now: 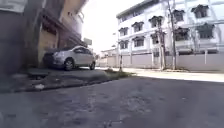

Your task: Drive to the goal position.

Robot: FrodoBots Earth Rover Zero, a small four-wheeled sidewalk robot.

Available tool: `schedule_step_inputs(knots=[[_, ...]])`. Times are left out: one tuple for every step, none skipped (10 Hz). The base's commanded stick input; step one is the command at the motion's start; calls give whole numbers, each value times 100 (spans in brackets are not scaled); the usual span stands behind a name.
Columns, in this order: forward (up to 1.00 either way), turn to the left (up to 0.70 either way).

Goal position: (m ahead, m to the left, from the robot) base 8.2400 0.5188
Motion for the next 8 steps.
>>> schedule_step_inputs(knots=[[97, -1], [97, -1], [96, -1], [96, -1], [96, -18], [96, -38], [96, -38], [96, -38]])
